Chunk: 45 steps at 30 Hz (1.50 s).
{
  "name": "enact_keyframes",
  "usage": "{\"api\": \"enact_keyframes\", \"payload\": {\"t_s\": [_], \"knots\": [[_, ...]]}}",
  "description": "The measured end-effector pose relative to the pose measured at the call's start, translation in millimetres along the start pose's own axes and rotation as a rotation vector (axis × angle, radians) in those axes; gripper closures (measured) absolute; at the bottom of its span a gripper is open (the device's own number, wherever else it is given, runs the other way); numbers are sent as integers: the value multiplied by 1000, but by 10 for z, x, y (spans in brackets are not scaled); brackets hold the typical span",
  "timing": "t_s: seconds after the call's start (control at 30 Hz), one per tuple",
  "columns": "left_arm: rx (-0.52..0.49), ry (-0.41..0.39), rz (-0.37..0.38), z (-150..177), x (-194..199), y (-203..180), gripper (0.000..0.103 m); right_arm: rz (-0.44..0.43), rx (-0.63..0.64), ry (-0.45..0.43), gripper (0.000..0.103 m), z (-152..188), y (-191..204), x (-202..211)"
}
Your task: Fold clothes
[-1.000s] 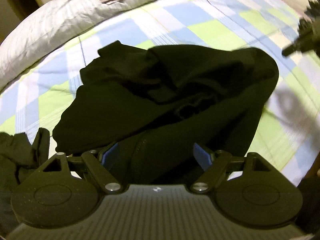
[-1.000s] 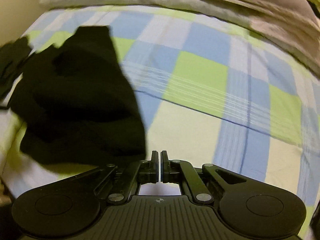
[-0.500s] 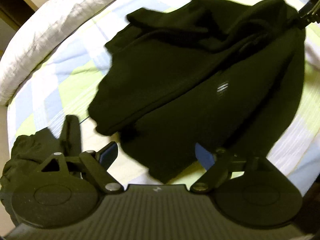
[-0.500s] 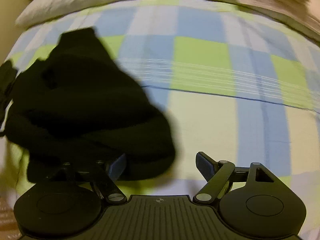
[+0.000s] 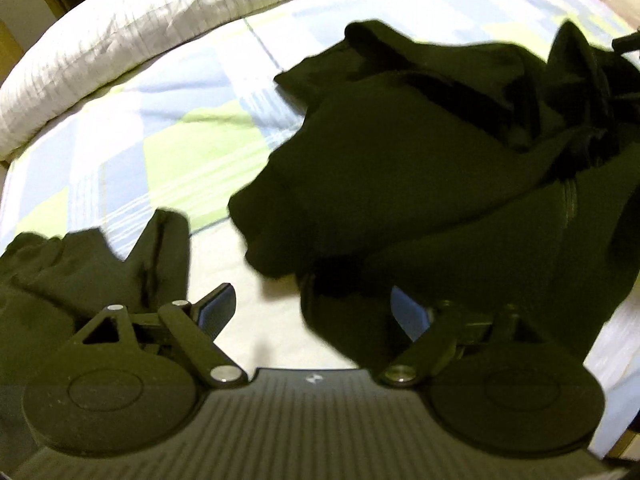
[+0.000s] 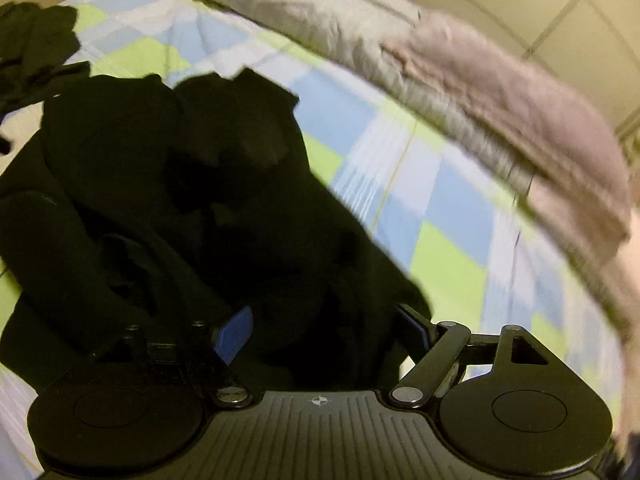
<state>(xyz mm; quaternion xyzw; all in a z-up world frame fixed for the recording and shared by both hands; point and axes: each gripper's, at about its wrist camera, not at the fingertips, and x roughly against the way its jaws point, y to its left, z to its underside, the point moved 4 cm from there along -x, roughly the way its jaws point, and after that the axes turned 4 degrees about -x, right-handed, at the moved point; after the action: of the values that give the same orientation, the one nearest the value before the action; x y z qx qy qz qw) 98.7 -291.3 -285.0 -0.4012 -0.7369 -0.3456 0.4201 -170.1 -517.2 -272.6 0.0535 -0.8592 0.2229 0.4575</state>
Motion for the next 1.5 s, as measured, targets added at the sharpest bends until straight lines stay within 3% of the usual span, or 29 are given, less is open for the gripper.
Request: {"api": "enact_keyframes", "payload": {"t_s": [0.1,0.2,0.27,0.3,0.33,0.37,0.43,0.53,0.6,0.67,0.8,0.87,0.93,0.97,1.17,1.3,1.5], "knots": [[-51,-10,13,-124,-85,-64,21,-3,110,-35,14,-2,128,-19],[-134,7,17,-208,-179,-170,23,-20,148,-3,14,5,130,-281],[-199,21,25,-255,-187,-280,39,-70,144,48,14,17,62,-504],[-229,26,25,-273,-181,-337,43,-95,134,64,22,27,18,-574],[-259,30,16,-285,-165,-396,50,-104,134,74,69,28,-30,-610],[-290,31,6,-300,-136,-458,58,-101,145,88,94,46,-99,-627],[-318,21,12,-350,-30,-595,68,-97,116,73,96,77,-307,-530],[-334,-20,42,-480,190,-837,68,-56,40,34,100,136,-771,-311],[-333,-60,78,-601,333,-1029,64,33,-43,54,100,227,-1252,-245],[-335,-89,114,-712,418,-1222,58,101,-142,91,100,345,-1741,-212],[-365,-99,107,-818,424,-1471,52,83,-286,170,98,531,-2200,-246],[-362,-89,85,-813,419,-1472,51,78,-309,152,79,527,-2138,-166],[-356,-77,57,-789,425,-1433,49,83,-313,122,32,504,-1971,-44],[-346,-72,40,-755,435,-1372,47,57,-330,98,28,464,-1857,20],[-215,-6,-58,-415,429,-739,30,-152,-344,41,28,371,-973,405],[-201,61,-82,-154,307,-379,30,-275,-304,71,19,403,-428,424],[-247,68,-45,-30,86,-235,27,-273,-388,180,19,595,-150,293]]}}
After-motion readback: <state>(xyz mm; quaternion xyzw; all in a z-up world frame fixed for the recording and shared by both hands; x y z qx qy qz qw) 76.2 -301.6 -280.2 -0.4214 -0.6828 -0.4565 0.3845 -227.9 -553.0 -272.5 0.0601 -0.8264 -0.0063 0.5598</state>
